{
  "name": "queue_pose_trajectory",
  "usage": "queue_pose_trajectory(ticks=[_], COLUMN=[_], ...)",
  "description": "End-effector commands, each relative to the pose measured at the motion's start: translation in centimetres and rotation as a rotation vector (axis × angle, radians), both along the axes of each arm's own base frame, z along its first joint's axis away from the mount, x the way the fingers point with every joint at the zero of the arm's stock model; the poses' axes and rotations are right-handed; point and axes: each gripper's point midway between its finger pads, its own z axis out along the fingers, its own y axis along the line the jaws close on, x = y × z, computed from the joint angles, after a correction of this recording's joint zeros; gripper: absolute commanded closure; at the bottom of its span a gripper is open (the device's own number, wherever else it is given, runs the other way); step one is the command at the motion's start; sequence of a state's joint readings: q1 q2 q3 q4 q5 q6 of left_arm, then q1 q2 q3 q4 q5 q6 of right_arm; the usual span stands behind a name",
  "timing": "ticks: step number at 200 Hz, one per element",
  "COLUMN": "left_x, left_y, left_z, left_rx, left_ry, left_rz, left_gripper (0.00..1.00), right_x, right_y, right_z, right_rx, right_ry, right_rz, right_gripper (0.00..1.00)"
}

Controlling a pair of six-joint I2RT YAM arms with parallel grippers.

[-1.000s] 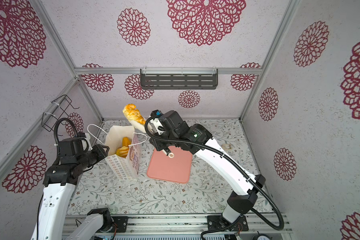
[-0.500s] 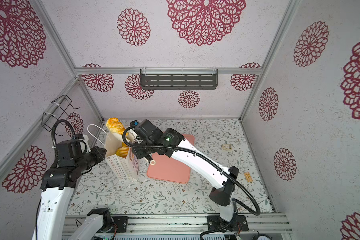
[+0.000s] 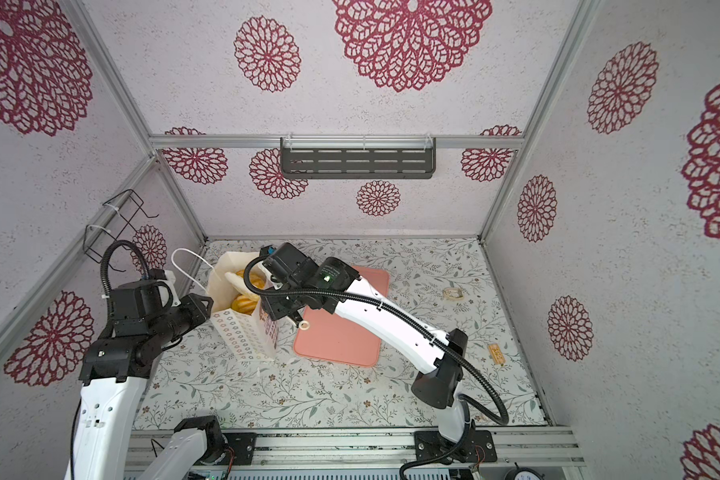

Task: Place the fake bread into the paper bag
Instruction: 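Open the tongs over the bag opening to drop the flaky bun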

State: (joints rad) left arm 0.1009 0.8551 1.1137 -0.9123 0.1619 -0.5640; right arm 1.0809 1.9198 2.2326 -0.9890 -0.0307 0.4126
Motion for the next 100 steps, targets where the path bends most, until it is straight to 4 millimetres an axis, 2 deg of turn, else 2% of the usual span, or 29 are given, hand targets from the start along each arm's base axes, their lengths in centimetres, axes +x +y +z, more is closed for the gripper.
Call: queue_pose_trajectory(ticks=[1,27,53,82,100], left_x=[-0.6,-1.2,-2.1,-3.0,-3.3], left_y=[0.6,0.8,1.0,1.2,1.5], left_z=[1.5,2.8,4.7,5.5,5.1], left_rx=[0.031,0.044,0.064,0.086,0.099], left_ry=[-0.030,-0.058,-0.099,-0.120,-0.112], left_rz=[0.018,0.029,0.040,0.052,0.068], left_gripper=[0.67,0.58,0.53,0.42,0.39], right_x=[-0.1,0.5,1.4,3.2,4.5], right_y=[0.3,-0.5,-2.4,-6.8,-10.5], right_z=[4.0,5.2,7.6,9.9,10.1], right_rx=[0.104,0.117,0.141,0.132,0.130], right_ry=[-0.055,-0.104,-0.173,-0.263,-0.284], right_rz=[-0.002,-0.030,-0.081,-0.197,-0.281], right_gripper=[0.46,0.50,0.53,0.54,0.54])
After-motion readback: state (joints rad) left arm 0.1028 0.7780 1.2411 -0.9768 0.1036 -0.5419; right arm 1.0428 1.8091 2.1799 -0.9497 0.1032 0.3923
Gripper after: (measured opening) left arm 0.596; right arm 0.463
